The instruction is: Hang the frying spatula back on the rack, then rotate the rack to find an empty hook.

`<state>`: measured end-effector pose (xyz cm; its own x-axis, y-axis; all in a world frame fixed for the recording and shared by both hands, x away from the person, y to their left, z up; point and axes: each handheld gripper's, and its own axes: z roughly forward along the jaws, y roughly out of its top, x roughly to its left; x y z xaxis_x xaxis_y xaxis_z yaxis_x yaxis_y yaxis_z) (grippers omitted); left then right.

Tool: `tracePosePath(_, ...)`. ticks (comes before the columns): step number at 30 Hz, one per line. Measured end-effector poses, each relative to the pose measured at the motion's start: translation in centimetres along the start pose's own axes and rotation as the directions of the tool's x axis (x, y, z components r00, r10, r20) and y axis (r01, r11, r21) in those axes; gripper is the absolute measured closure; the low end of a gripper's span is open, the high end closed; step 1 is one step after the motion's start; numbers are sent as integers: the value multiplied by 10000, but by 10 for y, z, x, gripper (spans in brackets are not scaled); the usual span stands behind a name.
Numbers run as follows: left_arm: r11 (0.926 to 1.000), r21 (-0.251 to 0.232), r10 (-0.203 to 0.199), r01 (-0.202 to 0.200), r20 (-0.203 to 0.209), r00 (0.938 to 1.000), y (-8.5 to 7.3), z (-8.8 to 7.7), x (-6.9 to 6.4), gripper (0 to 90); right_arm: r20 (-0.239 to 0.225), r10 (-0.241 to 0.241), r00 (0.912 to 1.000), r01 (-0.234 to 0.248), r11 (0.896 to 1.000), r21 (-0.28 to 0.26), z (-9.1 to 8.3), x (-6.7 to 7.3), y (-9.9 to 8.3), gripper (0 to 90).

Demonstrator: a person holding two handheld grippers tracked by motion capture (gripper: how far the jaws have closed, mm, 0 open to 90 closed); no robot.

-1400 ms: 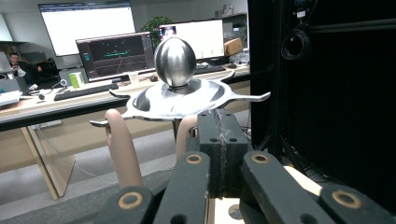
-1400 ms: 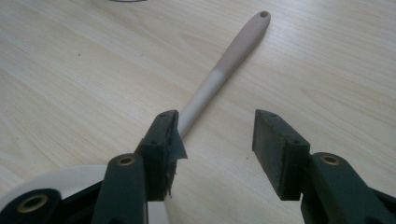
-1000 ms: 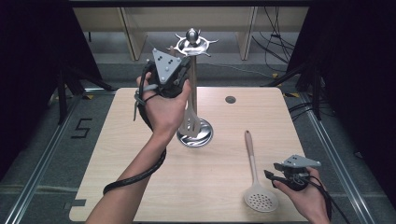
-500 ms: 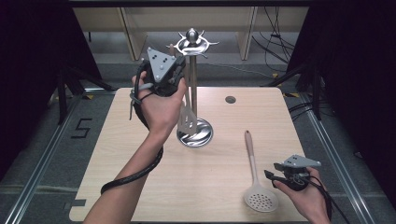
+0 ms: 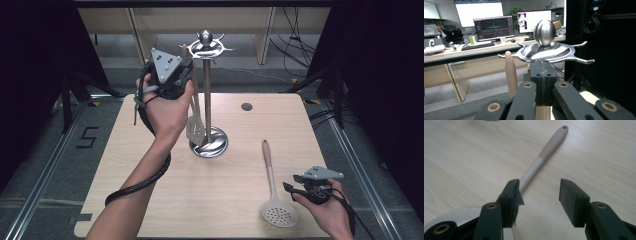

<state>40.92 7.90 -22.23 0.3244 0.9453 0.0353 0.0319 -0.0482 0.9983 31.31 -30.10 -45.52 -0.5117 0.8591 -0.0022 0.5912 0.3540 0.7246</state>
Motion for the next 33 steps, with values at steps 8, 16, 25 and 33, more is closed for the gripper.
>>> tracePosePath(8, 10000, 66, -69, 70, -77, 9999, 1, 6, 9, 897, -57, -48, 10000, 47, 9999, -91, 1, -2, -3, 511)
tracePosePath(16, 9999, 113, -52, 53, -53, 10000, 0, 8, 14, 897, 60, -164, 9998, 165, 9998, -84, 0, -9, -4, 511)
tracePosePath(25, 9997, 234, 75, -76, 25, 10000, 2, 9, 17, 897, -35, 123, 9999, -123, 9999, -45, -1, -3, -4, 511)
tracePosePath(33, 9999, 10, 141, -141, 87, 9999, 3, 3, 17, 895, -54, 423, 9991, -423, 9991, 101, -3, -2, -3, 511)
